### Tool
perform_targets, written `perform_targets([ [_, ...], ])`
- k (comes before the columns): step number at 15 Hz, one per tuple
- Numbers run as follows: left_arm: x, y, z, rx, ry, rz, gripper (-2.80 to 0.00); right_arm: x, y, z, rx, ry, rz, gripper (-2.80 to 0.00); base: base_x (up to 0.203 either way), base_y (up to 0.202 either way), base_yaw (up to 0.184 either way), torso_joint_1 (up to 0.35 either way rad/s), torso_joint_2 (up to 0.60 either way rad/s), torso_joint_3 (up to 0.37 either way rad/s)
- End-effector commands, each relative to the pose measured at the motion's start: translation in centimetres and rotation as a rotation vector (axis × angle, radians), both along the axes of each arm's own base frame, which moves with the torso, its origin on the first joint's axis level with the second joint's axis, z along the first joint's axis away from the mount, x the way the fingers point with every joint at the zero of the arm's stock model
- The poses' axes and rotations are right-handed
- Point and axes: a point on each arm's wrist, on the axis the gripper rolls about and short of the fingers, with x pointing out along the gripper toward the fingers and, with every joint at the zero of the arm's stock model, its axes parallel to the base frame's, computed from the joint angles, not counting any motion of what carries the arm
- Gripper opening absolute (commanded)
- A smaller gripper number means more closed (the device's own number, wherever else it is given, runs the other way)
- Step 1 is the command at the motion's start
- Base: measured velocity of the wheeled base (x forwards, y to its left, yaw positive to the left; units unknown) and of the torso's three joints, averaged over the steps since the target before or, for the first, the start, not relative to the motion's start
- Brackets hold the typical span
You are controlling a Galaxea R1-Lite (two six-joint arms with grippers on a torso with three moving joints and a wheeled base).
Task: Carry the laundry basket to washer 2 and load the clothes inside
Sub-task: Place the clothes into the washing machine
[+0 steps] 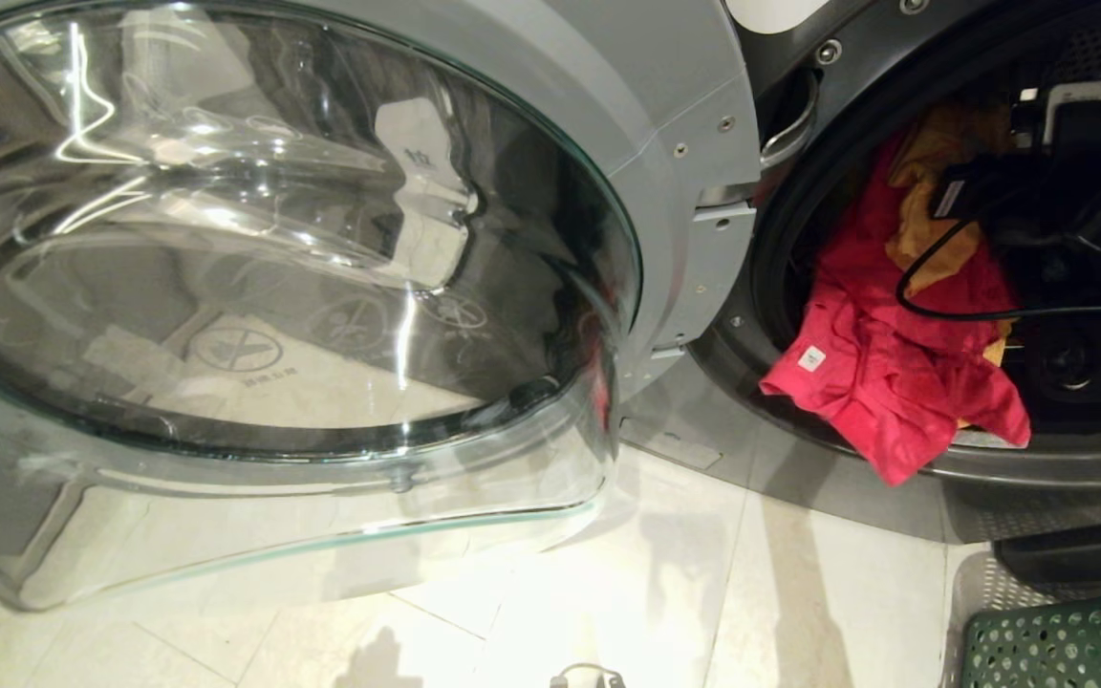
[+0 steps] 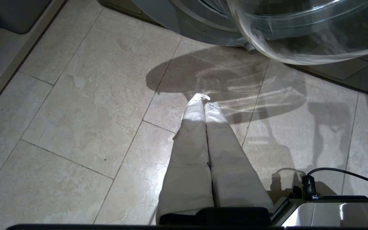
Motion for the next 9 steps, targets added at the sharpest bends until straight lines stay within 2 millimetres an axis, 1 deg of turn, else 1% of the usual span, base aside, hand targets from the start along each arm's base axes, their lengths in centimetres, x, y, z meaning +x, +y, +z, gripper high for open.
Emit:
perform_targets([
  [1,0.1,0.0,-0.3,-0.001,0.011,0.001,-2.80,1.9,-0.4,-2.2,0.002,0.042,-0.008,-2.80,0.000,0.000,0.000,0.000,0.00,0.000],
  [5,0.1,0.0,-0.3,-0.001,0.009,0.001,-2.80,4.1,-1.1,-3.5,0.010,0.045,-0.021,-2.80,0.000,0.000,0.000,0.000,0.00,0.000],
  [7,0.1,0.0,-0.3,-0.001,0.010,0.001,-2.80,5.2,-1.7,-2.8,0.011,-0.012,-0.038,-2.80,0.000,0.000,0.000,0.000,0.00,0.000],
  [9,0.1,0.0,-0.3,-0.001,0.010,0.001,-2.80,6.2,-2.0,-1.2,0.007,-0.085,-0.053,-2.80,0.000,0.000,0.000,0.000,0.00,0.000],
])
